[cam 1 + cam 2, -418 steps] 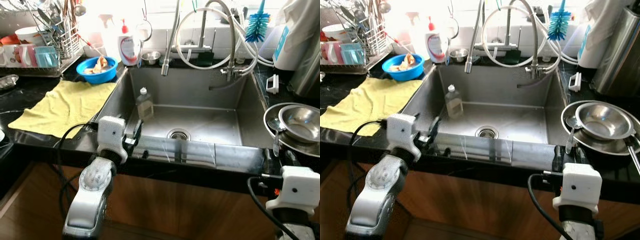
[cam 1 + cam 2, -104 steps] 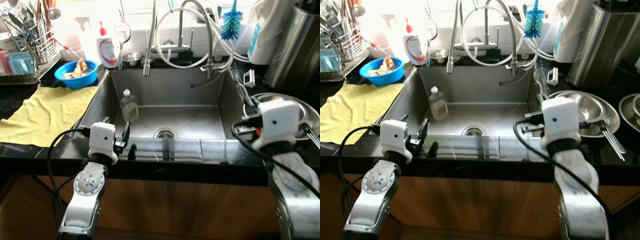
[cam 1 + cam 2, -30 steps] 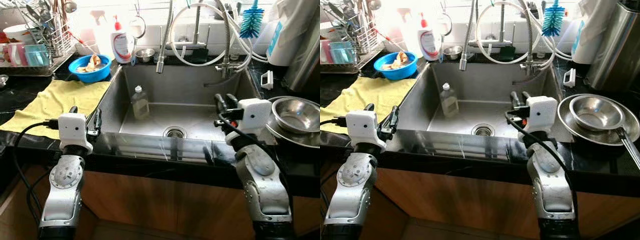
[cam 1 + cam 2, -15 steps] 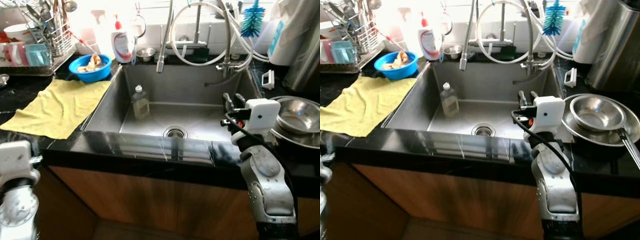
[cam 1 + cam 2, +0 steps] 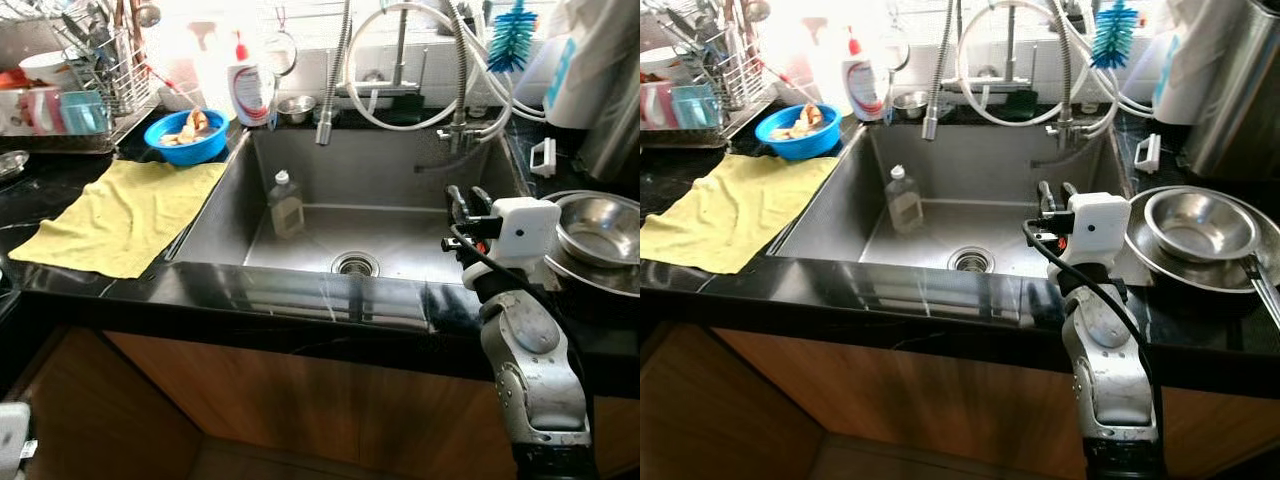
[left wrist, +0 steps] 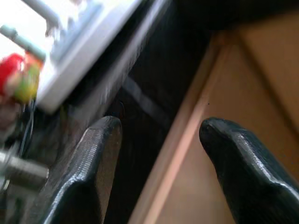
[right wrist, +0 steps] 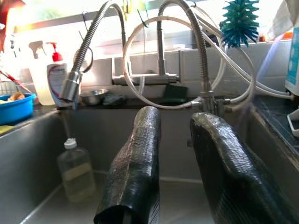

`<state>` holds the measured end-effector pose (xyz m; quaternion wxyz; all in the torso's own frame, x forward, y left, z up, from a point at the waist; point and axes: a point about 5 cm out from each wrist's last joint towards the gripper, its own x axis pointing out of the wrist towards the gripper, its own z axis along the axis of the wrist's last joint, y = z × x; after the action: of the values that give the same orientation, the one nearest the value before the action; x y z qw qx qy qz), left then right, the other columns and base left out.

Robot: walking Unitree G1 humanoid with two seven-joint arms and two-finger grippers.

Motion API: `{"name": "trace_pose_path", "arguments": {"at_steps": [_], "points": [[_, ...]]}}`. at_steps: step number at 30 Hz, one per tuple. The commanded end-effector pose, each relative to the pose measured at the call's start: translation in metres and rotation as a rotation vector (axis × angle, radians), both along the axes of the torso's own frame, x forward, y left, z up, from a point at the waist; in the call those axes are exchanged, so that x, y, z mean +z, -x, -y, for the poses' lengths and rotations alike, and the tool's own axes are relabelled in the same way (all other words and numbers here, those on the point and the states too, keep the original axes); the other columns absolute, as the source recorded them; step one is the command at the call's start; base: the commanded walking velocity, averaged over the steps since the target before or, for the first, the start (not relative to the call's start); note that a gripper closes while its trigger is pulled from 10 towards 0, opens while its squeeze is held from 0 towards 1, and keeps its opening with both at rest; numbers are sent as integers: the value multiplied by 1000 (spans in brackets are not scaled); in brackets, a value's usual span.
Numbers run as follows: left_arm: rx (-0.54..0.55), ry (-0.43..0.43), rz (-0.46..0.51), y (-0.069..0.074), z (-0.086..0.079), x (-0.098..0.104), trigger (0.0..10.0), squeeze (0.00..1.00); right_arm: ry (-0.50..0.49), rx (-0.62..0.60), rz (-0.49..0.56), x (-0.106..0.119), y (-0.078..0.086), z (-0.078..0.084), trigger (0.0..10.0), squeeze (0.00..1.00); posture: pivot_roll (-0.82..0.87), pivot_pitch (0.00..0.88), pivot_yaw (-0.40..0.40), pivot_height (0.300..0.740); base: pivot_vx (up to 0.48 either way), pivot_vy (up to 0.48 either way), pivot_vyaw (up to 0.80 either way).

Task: Kitchen organization

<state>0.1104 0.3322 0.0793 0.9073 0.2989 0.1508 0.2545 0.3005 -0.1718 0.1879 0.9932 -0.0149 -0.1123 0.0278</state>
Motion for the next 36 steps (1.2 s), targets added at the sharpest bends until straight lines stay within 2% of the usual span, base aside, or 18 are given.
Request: {"name": "trace_pose_path", "arguments": {"at_steps": [1,2,3,6,7,9,10,13,14,16,17,20,22,25,28,30,35,36], "points": [[5,-39,-28,3,-7,0,10000,0,-7,9,1,-1,0,-3,10000,0,25,0,121,740,0,0,0],[7,-29,-53,5,-9,-5,10000,0,-6,8,1,-1,-1,-3,10000,0,27,0,122,740,0,0,0],[-10,28,-133,7,-10,-21,10000,0,-6,4,2,0,-1,-2,10000,0,26,0,122,740,0,0,0],[-32,70,-191,3,-9,-34,10000,0,-5,0,3,0,-2,-1,10000,0,24,0,120,740,0,0,0],[-48,84,-223,-1,-8,-39,10000,0,-5,-1,4,0,-2,-1,10000,0,24,0,120,740,0,0,0],[-85,136,-221,-11,-4,-45,10000,0,-4,-1,5,0,-2,-1,10000,0,24,0,120,740,0,0,0],[-148,172,-309,-19,3,-58,10000,0,-2,-3,6,1,-2,-1,10000,0,21,0,116,740,0,0,0],[-218,252,-387,-30,14,-75,10000,0,0,-5,9,2,-3,0,10000,0,16,0,116,740,0,0,0],[-254,259,-439,-36,19,-85,10000,0,2,-5,11,3,-3,0,10000,0,14,0,116,740,0,0,0],[-264,268,-457,-39,22,-89,10000,0,3,-5,13,3,-3,0,10000,0,14,0,116,740,0,0,0],[-272,294,-487,-47,28,-99,10000,0,10,-6,22,7,-4,1,10000,0,-14,0,108,740,0,0,0],[-286,311,-526,-53,33,-106,10000,0,16,-7,25,9,-4,2,10000,0,-19,0,109,740,0,0,0],[-336,327,-629,-57,47,-121,10000,0,22,-13,34,12,-4,4,10000,0,-31,0,104,740,0,0,0],[-339,350,-660,-58,53,-129,10000,0,24,-11,41,13,-3,3,10000,0,-35,0,102,740,0,0,0],[-356,342,-747,-54,61,-142,10000,0,34,3,61,19,-3,-2,10000,0,-56,0,100,740,0,0,0],[-358,340,-757,-54,62,-143,10000,0,34,5,64,20,-3,-2,10000,0,-56,0,100,740,0,0,0],[-368,356,-763,-66,75,-146,10000,0,64,12,81,24,-1,-5,10000,0,-83,0,94,740,0,0,0],[-391,357,-767,-71,84,-147,10000,0,64,15,86,26,0,-6,10000,0,-97,0,90,740,0,0,0]]}}
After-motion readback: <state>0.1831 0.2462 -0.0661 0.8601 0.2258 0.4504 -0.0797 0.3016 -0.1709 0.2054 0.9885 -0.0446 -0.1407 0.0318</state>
